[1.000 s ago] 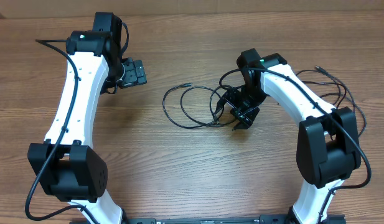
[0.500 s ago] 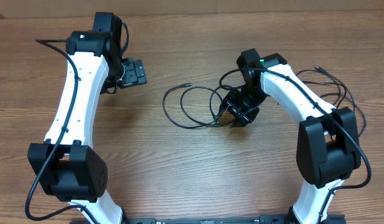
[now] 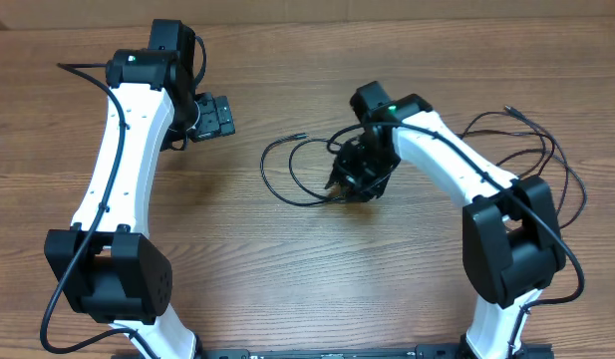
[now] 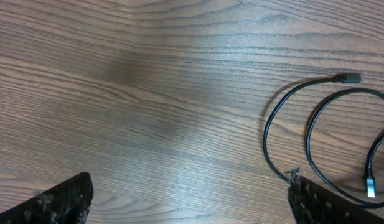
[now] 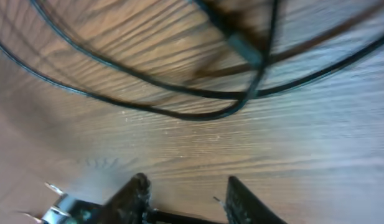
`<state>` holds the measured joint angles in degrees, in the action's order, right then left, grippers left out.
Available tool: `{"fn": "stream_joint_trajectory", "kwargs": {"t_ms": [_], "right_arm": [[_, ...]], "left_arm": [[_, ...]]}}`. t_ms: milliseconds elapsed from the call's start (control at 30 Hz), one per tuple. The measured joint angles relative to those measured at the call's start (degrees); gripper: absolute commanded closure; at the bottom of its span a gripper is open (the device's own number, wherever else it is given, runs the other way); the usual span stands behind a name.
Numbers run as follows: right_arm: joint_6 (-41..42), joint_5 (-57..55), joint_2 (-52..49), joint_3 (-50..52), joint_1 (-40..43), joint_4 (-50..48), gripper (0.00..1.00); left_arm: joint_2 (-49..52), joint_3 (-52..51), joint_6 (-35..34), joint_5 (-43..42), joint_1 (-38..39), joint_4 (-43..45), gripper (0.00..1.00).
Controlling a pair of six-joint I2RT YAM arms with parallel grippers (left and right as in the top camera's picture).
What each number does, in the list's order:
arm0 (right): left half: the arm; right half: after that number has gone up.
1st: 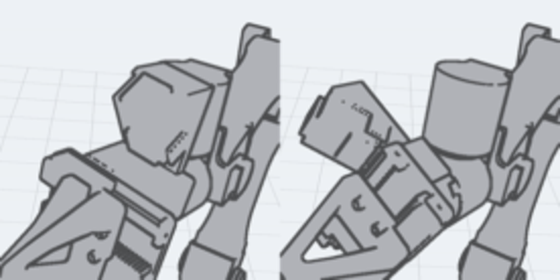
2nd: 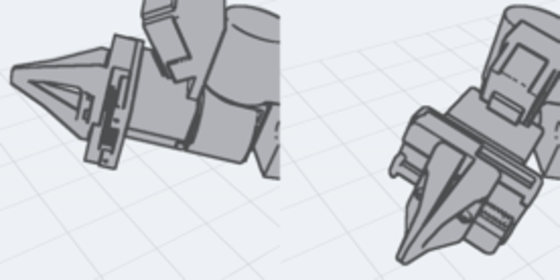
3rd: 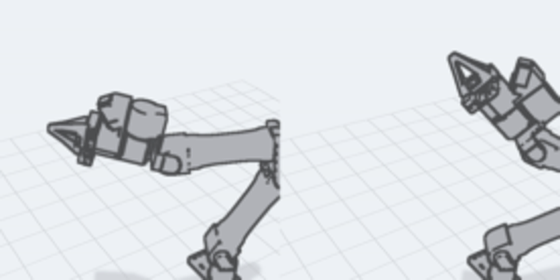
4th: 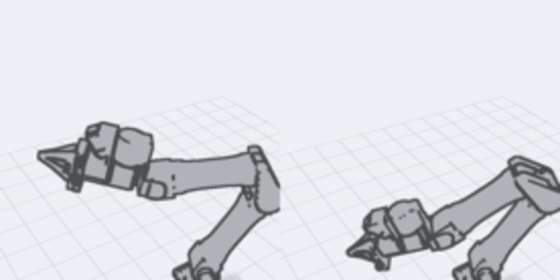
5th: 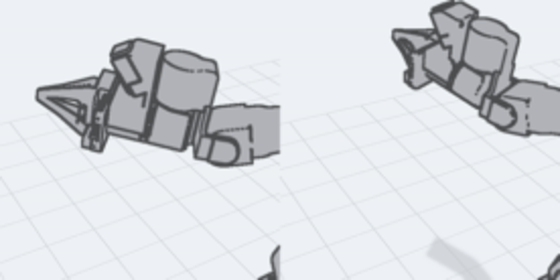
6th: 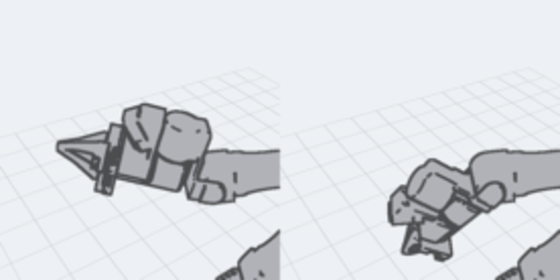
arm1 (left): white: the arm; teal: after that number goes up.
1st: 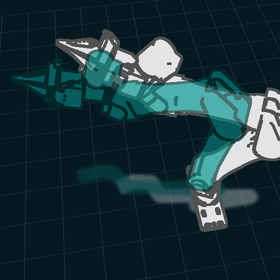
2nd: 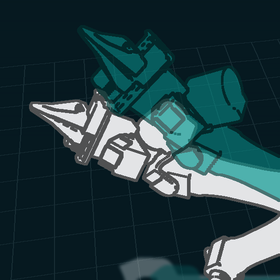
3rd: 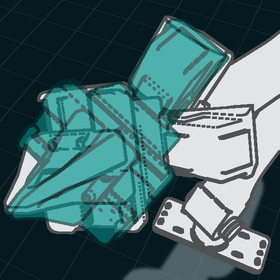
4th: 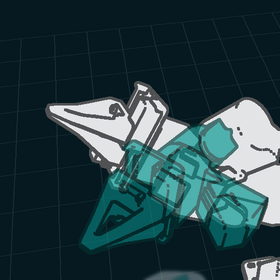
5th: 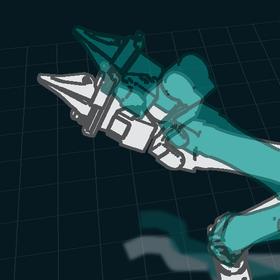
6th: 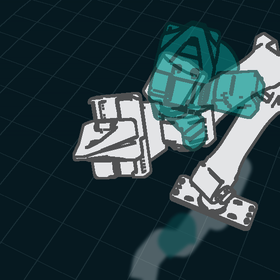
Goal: Untangle cables
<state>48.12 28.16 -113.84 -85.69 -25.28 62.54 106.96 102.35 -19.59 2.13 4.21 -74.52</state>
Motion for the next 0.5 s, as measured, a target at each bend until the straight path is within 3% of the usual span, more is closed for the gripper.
{"fn": "stream_joint_trajectory", "kwargs": {"t_ms": [67,133,167,500], "right_arm": [[0.2,-0.5,0.0,0.0,-1.3,-0.8,0.48],[1.2,-1.4,0.0,0.0,-2.4,-1.0,0.06],[1.6,-2.0,0.0,0.0,-3.0,-1.2,0.00],[2.9,-6.2,0.0,0.0,-7.5,-4.2,0.00]], "left_arm": [[0.0,0.0,0.0,0.0,0.0,0.0,0.00],[0.0,0.0,0.0,0.0,0.0,0.0,0.00],[0.0,0.0,0.0,0.0,0.0,0.0,0.00],[0.0,0.0,0.0,0.0,0.0,0.0,0.01]]}}
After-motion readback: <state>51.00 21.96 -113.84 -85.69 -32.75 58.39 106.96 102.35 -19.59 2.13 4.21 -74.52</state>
